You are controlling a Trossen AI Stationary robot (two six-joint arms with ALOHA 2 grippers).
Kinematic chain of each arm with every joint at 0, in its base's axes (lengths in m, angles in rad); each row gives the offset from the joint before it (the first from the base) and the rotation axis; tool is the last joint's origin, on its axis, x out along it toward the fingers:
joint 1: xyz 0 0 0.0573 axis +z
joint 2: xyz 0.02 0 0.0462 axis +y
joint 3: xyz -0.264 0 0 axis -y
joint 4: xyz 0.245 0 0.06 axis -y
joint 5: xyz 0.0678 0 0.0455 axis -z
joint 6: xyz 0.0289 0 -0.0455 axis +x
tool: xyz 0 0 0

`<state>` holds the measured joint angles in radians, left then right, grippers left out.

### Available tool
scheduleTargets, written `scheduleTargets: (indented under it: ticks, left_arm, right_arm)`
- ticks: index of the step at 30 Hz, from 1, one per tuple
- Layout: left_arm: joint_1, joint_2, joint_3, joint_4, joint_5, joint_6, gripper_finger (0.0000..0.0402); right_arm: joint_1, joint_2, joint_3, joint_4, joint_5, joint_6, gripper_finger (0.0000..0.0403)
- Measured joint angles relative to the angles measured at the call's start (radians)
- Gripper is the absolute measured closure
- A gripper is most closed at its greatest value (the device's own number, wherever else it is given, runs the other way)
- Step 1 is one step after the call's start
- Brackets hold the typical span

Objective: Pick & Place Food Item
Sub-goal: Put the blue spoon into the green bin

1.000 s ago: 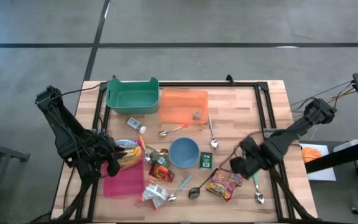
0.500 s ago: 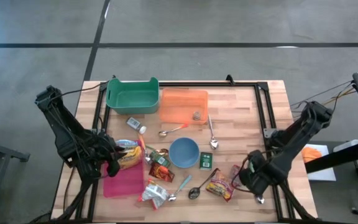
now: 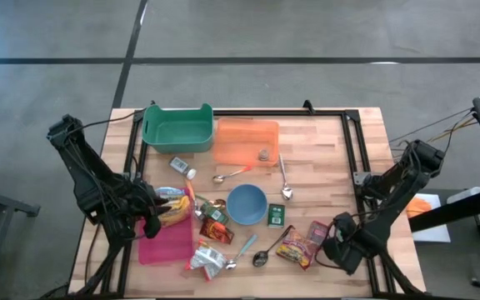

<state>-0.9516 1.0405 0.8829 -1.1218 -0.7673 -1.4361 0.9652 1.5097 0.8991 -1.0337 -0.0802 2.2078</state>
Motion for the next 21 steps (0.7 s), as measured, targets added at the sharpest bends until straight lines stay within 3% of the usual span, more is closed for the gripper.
scheduleTargets:
  ticks: [13, 21]
  left_arm:
    - [0.0, 0.0, 0.0, 0.008, 0.0, -0.003, 0.0288]
    - [0.0, 0.0, 0.0, 0.024, 0.001, -0.003, 0.0288]
  right_arm:
    - [0.028, 0.0, -0.133, 0.212, 0.001, 0.05, 0.0129]
    - [0.028, 0.0, -0.141, 0.215, 0.009, 0.045, 0.023]
